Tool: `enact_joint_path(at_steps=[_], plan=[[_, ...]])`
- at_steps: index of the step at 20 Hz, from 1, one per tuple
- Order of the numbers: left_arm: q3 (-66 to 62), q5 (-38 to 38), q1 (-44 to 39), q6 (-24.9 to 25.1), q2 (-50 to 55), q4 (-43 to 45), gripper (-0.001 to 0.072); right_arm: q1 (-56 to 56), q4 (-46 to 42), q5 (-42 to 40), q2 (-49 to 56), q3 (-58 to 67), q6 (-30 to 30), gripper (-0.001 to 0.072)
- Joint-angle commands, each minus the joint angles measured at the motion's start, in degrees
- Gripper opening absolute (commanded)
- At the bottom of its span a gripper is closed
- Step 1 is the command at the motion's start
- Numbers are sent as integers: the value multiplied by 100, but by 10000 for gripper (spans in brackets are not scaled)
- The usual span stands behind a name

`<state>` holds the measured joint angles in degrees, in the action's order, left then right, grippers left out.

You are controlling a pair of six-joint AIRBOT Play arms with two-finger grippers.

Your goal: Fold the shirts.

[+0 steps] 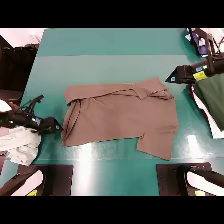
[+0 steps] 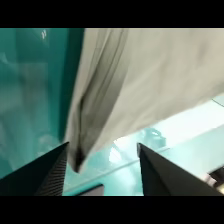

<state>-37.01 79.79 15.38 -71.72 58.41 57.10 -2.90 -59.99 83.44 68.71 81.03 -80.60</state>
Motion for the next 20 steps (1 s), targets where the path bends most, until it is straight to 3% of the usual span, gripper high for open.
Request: enact_joint_path(at_steps=[1,8,15,19,20], plan=[[452,138,42,111,-157,2,527,-4,33,-385,-509,-610,15,444],[487,107,-192,122,-157,616,526,-7,37,-448,-664,-789,11,442],[828,-599,-800,120,-157,256,526,-7,42,-420,-667,-789,11,441],[826,-636,-800,-205,-157,723,523,-7,39,-363,-667,-789,11,441],[826,-627,-802,-232,-157,697,413,-7,35,-341,-667,-789,11,441]])
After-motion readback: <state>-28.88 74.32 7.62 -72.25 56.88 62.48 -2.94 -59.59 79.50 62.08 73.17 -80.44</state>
